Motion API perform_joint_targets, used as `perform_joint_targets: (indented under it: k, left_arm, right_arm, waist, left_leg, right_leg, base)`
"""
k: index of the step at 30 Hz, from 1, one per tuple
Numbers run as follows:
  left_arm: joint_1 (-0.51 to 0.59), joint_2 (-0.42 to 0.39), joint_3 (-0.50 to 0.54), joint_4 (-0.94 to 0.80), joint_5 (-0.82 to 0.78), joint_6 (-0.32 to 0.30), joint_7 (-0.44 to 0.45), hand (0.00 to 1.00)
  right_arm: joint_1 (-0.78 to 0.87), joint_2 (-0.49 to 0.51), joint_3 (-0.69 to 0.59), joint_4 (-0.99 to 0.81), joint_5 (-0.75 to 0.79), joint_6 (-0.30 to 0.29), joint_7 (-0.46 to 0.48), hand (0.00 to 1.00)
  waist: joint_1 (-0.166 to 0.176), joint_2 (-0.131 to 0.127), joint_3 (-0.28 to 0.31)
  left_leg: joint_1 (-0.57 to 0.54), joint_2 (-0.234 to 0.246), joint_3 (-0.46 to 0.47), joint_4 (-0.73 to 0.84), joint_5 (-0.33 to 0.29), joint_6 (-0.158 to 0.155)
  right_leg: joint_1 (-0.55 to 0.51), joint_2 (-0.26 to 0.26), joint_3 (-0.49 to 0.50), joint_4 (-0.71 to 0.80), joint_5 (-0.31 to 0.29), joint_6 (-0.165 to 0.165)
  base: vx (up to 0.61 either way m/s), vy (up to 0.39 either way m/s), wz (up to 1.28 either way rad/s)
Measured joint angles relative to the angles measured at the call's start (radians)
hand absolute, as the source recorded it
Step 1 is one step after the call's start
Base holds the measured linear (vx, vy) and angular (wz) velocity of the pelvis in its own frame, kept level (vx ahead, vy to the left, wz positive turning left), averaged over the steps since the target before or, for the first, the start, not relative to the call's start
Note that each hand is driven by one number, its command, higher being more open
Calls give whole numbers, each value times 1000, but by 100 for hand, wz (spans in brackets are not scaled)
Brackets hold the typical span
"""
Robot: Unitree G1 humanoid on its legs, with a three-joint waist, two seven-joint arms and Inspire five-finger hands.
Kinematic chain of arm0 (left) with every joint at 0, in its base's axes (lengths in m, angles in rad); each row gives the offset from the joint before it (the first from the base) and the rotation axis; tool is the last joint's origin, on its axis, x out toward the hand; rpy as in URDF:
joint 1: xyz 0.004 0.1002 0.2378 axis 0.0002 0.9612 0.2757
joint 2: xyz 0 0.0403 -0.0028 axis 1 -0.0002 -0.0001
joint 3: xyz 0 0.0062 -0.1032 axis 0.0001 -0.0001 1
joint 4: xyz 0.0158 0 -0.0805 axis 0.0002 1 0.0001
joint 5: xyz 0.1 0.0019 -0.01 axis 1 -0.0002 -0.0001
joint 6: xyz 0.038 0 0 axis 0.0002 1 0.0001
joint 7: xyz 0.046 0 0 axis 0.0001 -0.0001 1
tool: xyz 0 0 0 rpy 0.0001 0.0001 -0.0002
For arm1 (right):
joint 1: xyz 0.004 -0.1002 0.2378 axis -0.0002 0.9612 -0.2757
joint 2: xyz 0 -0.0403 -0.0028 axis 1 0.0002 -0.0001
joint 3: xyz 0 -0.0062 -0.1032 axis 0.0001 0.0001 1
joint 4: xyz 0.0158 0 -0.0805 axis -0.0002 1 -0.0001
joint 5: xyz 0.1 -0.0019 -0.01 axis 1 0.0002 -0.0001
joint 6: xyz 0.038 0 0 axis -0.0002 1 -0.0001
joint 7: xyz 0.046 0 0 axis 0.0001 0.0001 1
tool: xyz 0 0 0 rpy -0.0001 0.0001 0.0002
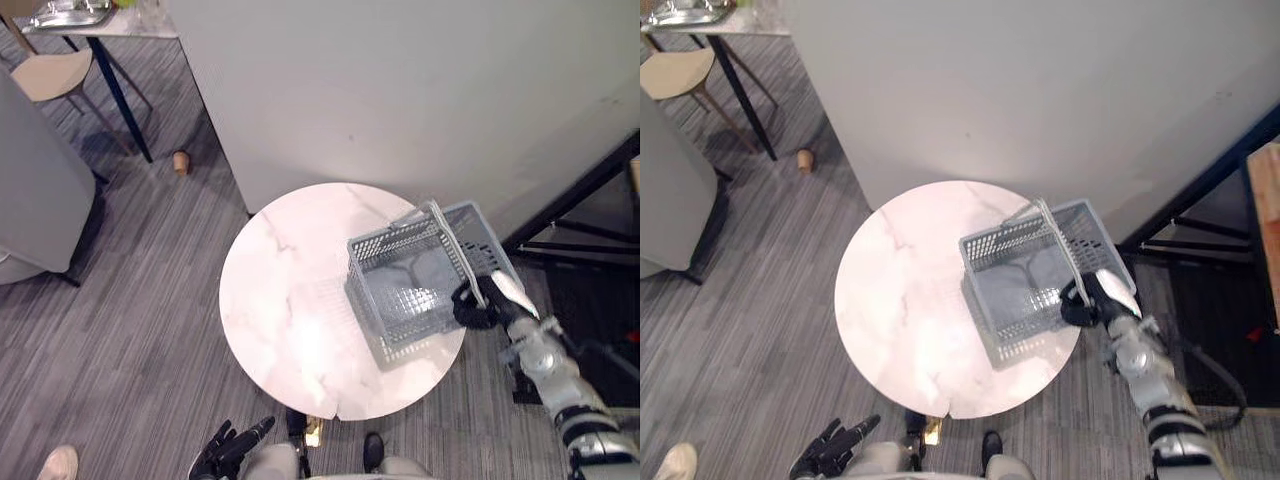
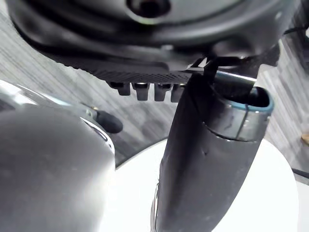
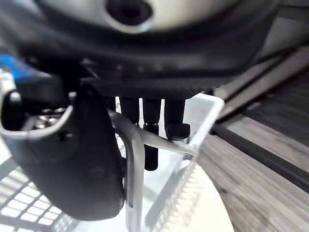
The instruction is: Pick vegetable in the basket
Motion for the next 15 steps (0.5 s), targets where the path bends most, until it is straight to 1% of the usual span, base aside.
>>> perform_joint_targets:
  k: [1, 2, 4, 5, 6, 8, 9, 11, 12, 14, 15]
  left_arm:
    - [-1, -3, 0, 2, -1, 0, 5, 100]
    - [-1, -7, 1, 3, -2, 0, 9, 100]
    - [-2, -21, 2, 16, -5, -3, 16, 100]
    - [-2, -24, 2, 18, -9, -3, 16, 100]
    - [-6, -31, 2, 26, -21, -7, 17, 100]
    - [-9, -39, 4, 35, -24, -10, 19, 100]
    - [-9, -42, 4, 36, -25, -10, 18, 100]
    - [-8, -47, 13, 49, -42, -15, 17, 100]
    - [-7, -50, 16, 53, -42, -18, 18, 100]
    - [-3, -60, 44, 64, -42, -24, 20, 100]
    - [-3, -62, 47, 67, -43, -26, 20, 100]
  right_arm:
    - [30, 26, -69, 0, 44, 17, -8, 0]
    - [46, 35, -96, 0, 72, 28, -16, 0]
    - [103, 69, -209, -1, 150, 51, -59, 0]
    - [114, 75, -231, -1, 157, 56, -69, 0]
    - [143, 99, -299, -1, 199, 76, -92, 0]
    - [194, 137, -385, -2, 269, 85, -123, 0]
    - [223, 151, -412, -3, 303, 88, -134, 0]
    - [293, 198, -471, -4, 364, 95, -145, 0]
    - [307, 216, -490, -9, 384, 98, -144, 0]
    - [356, 270, -524, -13, 441, 108, -137, 0]
    - [368, 284, -529, -16, 462, 112, -134, 0]
  waist:
    - [-11, 4, -9]
    - [-18, 7, -13]
    - [-35, 14, -39]
    - [-36, 14, -43]
    - [-42, 12, -47]
    - [-51, 8, -73]
    - [-53, 7, -83]
    - [-60, 5, -95]
    - [-60, 7, -100]
    - [-74, 8, -109]
    - [-75, 9, -110]
  left_leg:
    - [3, 0, 6, 0, 0, 0]
    - [6, 0, 9, 0, 0, 0]
    - [17, 1, 27, 0, 0, 0]
    - [22, 2, 33, 0, 0, 0]
    - [42, 3, 39, -1, 0, -1]
    - [50, 9, 45, -1, -6, -7]
    - [54, 15, 60, -1, -13, -10]
    - [67, 30, 106, -1, -35, 7]
    - [69, 33, 114, -1, -38, 9]
    - [78, 38, 138, -1, -48, 8]
    - [80, 39, 144, -1, -51, 6]
  right_leg:
    - [0, -1, 6, 1, 0, 1]
    - [0, -2, 9, 2, 1, 1]
    - [2, -2, 27, 5, 3, 3]
    - [5, -1, 31, 5, 3, 4]
    - [23, 0, 37, 5, 4, 5]
    - [28, 0, 38, 2, 4, 5]
    - [29, 4, 40, 1, 4, 5]
    - [34, 15, 49, -1, 3, 7]
    - [33, 17, 55, -2, 2, 11]
    - [33, 19, 64, -2, 5, 16]
    - [33, 19, 65, -2, 5, 16]
  base:
    - [-13, 12, -14]
    - [-21, 11, -16]
    - [-23, 9, -22]
    - [-26, 2, -26]
    - [-25, -4, -15]
    - [-57, -5, -10]
    - [-71, -3, -11]
    - [-63, -3, -16]
    - [-57, 0, -27]
    - [-45, 2, -27]
    - [-44, 16, -23]
